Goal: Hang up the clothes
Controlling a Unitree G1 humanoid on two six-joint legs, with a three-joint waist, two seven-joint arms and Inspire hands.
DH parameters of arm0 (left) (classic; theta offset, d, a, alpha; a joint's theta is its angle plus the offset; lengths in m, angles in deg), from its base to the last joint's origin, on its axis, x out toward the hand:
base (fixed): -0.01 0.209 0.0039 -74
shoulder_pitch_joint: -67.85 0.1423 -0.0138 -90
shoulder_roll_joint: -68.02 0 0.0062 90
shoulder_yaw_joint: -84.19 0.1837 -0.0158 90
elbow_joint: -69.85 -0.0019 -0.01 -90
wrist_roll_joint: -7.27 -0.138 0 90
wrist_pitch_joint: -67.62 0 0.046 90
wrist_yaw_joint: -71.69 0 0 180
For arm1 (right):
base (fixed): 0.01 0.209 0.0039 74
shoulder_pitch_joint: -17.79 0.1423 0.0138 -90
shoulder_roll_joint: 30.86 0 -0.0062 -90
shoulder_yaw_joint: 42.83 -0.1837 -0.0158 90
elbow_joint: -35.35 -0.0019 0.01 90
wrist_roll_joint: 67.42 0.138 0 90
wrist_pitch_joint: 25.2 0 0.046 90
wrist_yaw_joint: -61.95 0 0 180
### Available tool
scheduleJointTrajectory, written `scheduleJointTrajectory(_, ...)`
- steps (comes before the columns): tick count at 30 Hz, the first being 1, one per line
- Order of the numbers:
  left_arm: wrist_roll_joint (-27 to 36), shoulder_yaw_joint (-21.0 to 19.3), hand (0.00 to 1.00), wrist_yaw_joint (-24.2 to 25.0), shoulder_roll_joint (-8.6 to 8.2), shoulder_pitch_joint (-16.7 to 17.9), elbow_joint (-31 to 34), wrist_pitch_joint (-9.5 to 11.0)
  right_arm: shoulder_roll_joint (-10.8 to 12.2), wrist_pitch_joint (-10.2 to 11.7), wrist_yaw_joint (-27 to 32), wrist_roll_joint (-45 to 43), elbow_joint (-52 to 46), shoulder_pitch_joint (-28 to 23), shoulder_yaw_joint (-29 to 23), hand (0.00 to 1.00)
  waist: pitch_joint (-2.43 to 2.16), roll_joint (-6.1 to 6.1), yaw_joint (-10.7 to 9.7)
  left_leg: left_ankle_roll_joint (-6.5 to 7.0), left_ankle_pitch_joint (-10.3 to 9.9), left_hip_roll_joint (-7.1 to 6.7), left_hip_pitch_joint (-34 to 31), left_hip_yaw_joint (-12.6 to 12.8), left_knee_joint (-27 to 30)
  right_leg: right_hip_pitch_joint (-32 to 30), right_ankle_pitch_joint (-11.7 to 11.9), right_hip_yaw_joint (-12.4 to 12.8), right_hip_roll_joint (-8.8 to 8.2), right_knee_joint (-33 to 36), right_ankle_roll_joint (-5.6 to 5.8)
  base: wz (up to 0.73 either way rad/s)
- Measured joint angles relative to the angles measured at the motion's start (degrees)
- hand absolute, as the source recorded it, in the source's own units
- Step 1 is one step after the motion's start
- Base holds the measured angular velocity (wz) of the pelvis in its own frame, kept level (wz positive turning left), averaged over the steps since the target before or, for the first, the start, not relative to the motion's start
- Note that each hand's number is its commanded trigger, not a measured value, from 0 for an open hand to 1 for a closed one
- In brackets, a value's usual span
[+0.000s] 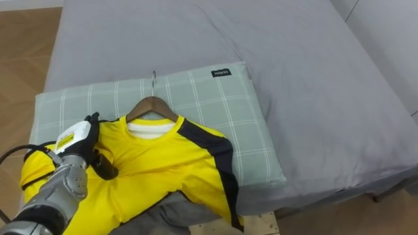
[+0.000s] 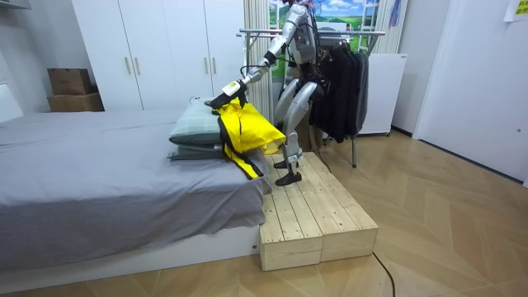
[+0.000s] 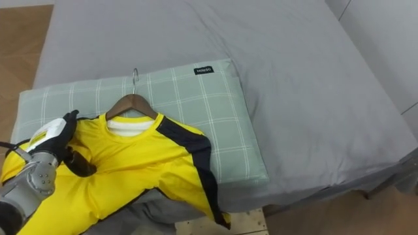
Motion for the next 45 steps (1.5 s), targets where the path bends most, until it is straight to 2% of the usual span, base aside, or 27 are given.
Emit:
scheduleJointTrajectory(6, -1.5, 0.6, 0.00, 2.0, -0.02, 0.0, 0.2, -0.2, 0.0, 0.0, -1.0, -0.3, -0.1, 0.0, 0.0, 0.00, 0.01, 0.02, -0.2, -0.15, -0.1, -0.21, 0.0, -0.1, -0.3, 0.2, 0.0, -0.8, -0.89, -0.3, -0.03, 0.01)
scheduleJointTrajectory(12, -1.5, 3.3, 0.00, 3.2, -0.03, 0.0, 0.3, -0.7, 0.0, 0.0, -1.2, -0.3, 0.0, 0.1, 0.0, 0.00, 0.09, 0.26, -0.7, -0.03, -0.1, -0.65, 0.0, -0.2, -0.5, 0.3, -0.1, -0.8, -1.00, -0.5, 0.04, 0.01)
scheduleJointTrajectory(21, -1.5, 3.6, 0.00, 5.2, -0.02, 0.0, 0.4, -1.6, 0.0, -0.1, -1.2, -0.5, -0.1, 0.0, 0.0, 0.00, 0.16, 0.71, -1.6, 0.08, -0.2, -0.91, 0.0, -0.2, -0.6, 0.3, -0.3, -0.7, -1.06, -0.5, 0.34, 0.00)
scheduleJointTrajectory(25, -1.7, 4.7, 0.00, 5.3, -0.02, 0.0, 1.2, -1.7, 0.0, -0.1, -1.3, -0.8, -0.1, 0.1, 0.0, 0.00, 0.28, 0.92, -1.6, -0.01, -0.2, -0.95, -0.1, -0.3, -0.6, 0.2, -0.3, -0.7, -1.12, -0.4, 0.39, 0.00)
scheduleJointTrajectory(31, -6.5, 5.7, 0.00, 5.3, -0.01, 0.0, 1.8, -1.7, -0.1, -0.1, -2.5, -0.9, -0.1, 0.1, 0.0, 0.00, 0.29, 0.94, -1.8, 0.05, -0.2, -1.36, -0.2, -0.3, -0.5, -0.1, -0.6, -0.7, -1.51, 0.4, 0.46, 0.02)
scheduleJointTrajectory(33, -6.6, 6.3, 0.00, 5.3, -0.01, -0.1, 2.3, -2.1, 0.0, -0.1, -2.5, -0.9, -0.1, 0.3, 0.0, 0.00, 0.27, 1.10, -2.0, 0.04, -0.2, -1.86, -0.5, -0.6, -0.5, -0.4, -0.7, -0.8, -1.53, 0.6, 0.44, 0.05)
scheduleJointTrajectory(39, -6.6, 7.3, 0.00, 5.3, 0.00, -0.1, 2.3, -2.7, -0.1, -0.1, -2.7, -0.9, 0.2, 0.9, 0.0, 0.00, 0.43, 1.34, -3.1, 0.03, -0.2, -1.86, -0.5, -0.6, -0.5, -0.5, -0.7, -0.7, -1.68, 0.7, 0.51, 0.01)
scheduleJointTrajectory(45, -6.9, 7.4, 0.00, 5.3, 0.00, -0.1, 2.3, -2.8, -0.1, -0.1, -2.6, -1.0, 0.2, 1.2, 0.0, 0.00, 0.55, 1.50, -3.3, 0.04, -0.3, -1.88, -0.5, -0.6, -0.5, -0.6, -0.8, -0.6, -1.81, 0.7, 0.65, -0.01)
